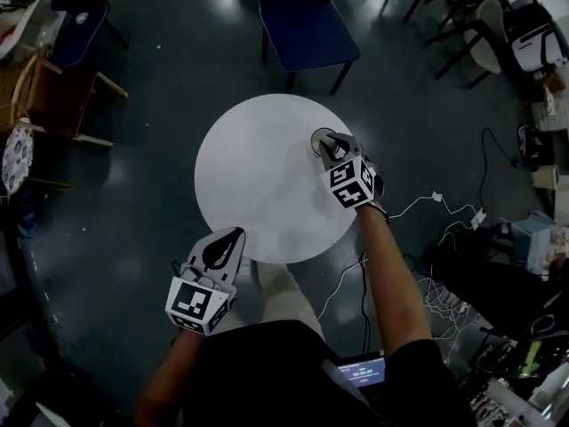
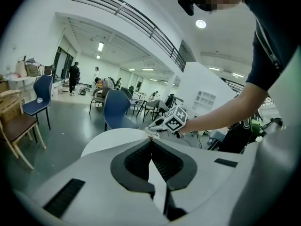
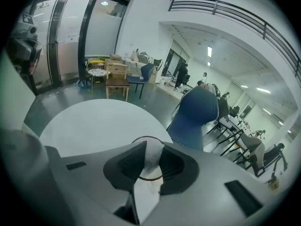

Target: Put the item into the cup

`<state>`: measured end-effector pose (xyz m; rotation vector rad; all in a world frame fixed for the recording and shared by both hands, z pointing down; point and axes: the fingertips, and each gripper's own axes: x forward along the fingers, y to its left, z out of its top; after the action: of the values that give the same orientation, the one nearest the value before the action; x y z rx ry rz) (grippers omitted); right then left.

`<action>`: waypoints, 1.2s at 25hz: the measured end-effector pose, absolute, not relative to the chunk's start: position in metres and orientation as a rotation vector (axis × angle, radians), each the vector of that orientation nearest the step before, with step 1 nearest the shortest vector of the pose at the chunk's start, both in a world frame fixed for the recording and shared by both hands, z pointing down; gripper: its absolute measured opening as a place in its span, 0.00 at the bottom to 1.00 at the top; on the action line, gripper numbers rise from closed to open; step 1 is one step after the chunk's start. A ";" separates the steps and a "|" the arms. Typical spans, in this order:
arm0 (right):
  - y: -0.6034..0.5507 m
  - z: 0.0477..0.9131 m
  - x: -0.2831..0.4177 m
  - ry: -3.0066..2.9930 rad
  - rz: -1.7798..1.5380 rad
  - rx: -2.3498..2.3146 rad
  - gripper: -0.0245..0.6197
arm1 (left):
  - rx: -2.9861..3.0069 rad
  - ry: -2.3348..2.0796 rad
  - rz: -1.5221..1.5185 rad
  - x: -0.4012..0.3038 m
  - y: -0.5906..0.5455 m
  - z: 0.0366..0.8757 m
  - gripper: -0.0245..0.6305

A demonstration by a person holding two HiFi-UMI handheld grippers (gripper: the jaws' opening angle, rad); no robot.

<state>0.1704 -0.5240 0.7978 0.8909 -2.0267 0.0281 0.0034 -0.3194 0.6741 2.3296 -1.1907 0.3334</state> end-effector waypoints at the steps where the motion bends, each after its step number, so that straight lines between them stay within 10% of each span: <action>1: -0.526 0.802 0.170 -2.019 0.026 0.893 0.16 | 2.329 -1.193 0.331 0.004 -0.321 0.675 0.06; 30: -0.505 0.726 0.179 -2.106 0.062 1.126 0.14 | 2.473 -1.093 0.324 0.024 -0.332 0.636 0.06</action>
<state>0.1789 -0.5050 0.7264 1.1258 -2.1055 0.0624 0.0244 -0.3319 0.6359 2.4729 -1.0930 0.3243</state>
